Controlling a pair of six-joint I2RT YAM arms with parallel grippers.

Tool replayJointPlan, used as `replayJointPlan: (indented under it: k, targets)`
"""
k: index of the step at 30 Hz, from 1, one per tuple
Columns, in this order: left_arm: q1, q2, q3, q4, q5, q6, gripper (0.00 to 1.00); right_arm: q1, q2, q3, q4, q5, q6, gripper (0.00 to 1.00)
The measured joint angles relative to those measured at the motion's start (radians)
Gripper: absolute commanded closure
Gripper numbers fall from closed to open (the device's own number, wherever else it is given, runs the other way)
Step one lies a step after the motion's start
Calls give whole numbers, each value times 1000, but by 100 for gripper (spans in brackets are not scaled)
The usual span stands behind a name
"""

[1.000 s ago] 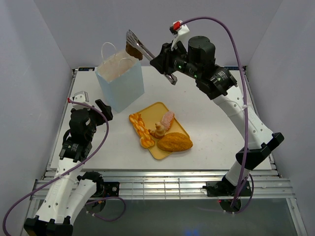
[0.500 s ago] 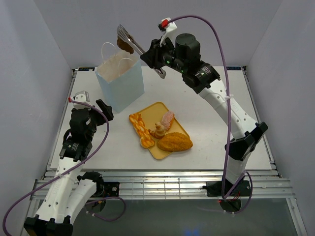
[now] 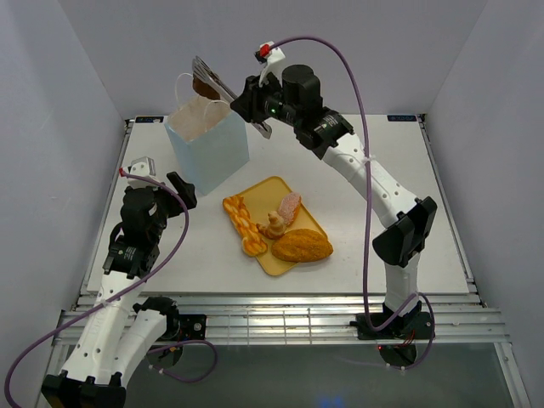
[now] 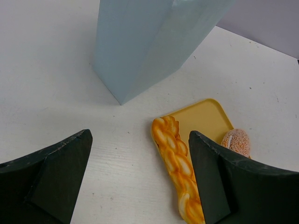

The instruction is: Place the fake bread into the paper bag

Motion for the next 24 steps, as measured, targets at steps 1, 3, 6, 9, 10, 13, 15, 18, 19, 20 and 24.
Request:
replayJointPlan:
  k: [1,3,6,9,10,13,15,18,19,20,24]
  targets:
    - [0,0,0,0,1,0,5,0,6,0,0,0,1,69]
    - [0,0,0,0,2,0,5,-2,14,-3,2,-2,4,69]
    - [0,0,0,0,4,0,5,-5,15,-16,9,-3,11,63]
    - [0,0,0,0,4,0,5,-9,15,-34,23,-4,19,58]
    - [0,1,0,1,4,0,5,-10,15,-40,24,-4,20,56]
    - [0,2,0,3,5,0,5,-16,15,-57,24,-4,19,54]
    - [0,3,0,5,3,0,5,-22,14,-71,29,-5,19,53]
    - [0,6,0,6,0,0,5,-29,14,-89,32,-7,18,53]
    - [-2,9,0,6,0,0,5,-31,14,-92,32,-7,18,53]
    - [-5,12,0,6,-1,0,5,-34,14,-97,31,-7,18,53]
    - [-14,23,0,6,-2,0,5,-42,14,-103,32,-8,19,53]
